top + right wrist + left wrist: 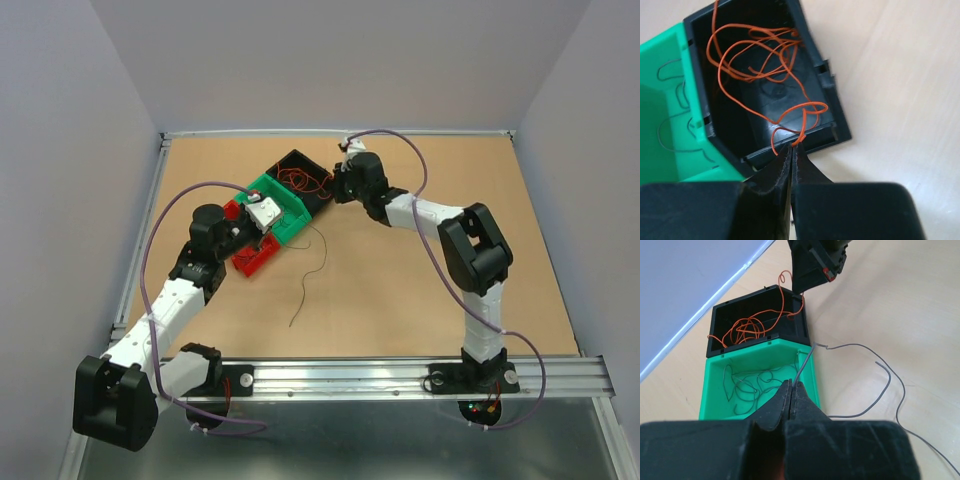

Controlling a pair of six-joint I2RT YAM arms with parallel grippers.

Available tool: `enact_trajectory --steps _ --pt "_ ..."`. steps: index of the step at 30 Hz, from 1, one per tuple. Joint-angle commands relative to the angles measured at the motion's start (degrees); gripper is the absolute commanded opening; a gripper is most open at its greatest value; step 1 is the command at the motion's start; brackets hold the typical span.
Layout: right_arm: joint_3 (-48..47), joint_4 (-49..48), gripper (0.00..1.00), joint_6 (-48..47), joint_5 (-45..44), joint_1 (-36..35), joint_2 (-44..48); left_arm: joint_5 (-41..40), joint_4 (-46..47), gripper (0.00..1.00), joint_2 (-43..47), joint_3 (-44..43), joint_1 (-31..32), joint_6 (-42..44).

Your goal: Untangle the cables

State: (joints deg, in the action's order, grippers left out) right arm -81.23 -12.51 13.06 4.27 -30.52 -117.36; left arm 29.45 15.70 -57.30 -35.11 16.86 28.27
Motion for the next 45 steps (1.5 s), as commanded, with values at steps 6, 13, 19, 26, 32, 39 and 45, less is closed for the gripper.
enact_trajectory --steps 6,13,19,26,32,39,45 --pt "-15.69 6.96 0.01 -7.87 -3.74 -4.19 -6.81 0.08 3.28 0.00 -0.09 0.22 -0.16 0.73" --pt "-32.84 19.97 0.00 -9.02 -4.71 -5.25 -21.84 -0.45 3.46 0.00 -0.27 0.22 -0.25 0.38" --pt "-32.24 20.43 0.03 -9.19 -5.33 -5.25 -23.71 -1.06 4.07 0.00 0.26 -0.22 -0.16 -0.32" --pt "-30.13 18.59 0.39 -9.11 -2.88 -5.25 -16.51 -1.06 2.14 0.00 -1.49 -6.44 -0.25 -1.99" --pt "-21.26 13.57 0.52 -8.40 -2.87 -5.34 -6.05 -3.70 -0.32 0.00 -6.94 -13.92 -0.43 -2.69" --pt "-6.94 6.98 0.76 -7.96 -2.52 -5.25 5.73 -8.09 -2.69 0.00 -9.94 -20.52 -0.51 -2.34" --pt "3.26 -0.05 0.76 -6.56 5.29 -5.34 11.36 -9.15 -3.40 0.00 -10.38 -23.07 -0.52 -2.70"
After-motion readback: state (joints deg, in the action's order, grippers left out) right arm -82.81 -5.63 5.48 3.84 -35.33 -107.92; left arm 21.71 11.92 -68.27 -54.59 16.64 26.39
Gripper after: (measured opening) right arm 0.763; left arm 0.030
